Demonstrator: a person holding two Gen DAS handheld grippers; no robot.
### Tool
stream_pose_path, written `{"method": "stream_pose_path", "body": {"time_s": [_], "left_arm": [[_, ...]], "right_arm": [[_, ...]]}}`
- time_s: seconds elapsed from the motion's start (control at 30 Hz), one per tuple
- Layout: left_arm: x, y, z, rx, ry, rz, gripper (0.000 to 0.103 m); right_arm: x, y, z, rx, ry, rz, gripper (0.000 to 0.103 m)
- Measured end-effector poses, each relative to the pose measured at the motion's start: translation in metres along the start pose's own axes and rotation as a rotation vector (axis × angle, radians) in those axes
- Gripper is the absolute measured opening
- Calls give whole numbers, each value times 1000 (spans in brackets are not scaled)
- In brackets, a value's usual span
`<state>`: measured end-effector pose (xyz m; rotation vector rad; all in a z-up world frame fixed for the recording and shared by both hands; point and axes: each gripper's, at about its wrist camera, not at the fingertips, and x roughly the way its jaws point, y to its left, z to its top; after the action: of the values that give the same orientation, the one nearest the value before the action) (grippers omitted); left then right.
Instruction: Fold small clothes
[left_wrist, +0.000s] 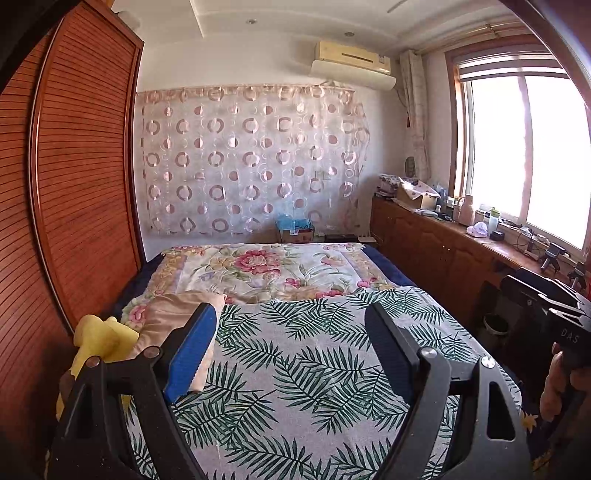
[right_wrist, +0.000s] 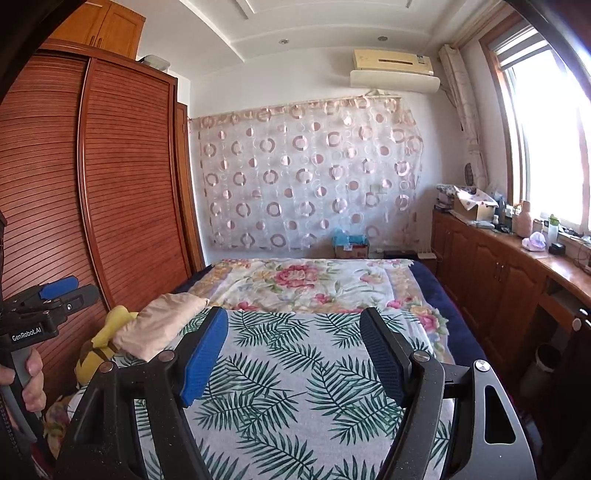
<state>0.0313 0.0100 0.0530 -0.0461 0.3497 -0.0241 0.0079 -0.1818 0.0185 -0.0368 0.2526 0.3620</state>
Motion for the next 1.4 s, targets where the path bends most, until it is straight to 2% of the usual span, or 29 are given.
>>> {"method": "stream_pose_path", "body": {"time_s": [0.13, 1.4], "left_arm": [[-1, 1, 0, -3, 6, 1, 83], [-1, 3, 0, 0, 2, 4, 83]], "right_arm": [[11, -8, 3, 5, 4, 1, 76], [12, -25, 7, -2, 1, -3, 76]]}}
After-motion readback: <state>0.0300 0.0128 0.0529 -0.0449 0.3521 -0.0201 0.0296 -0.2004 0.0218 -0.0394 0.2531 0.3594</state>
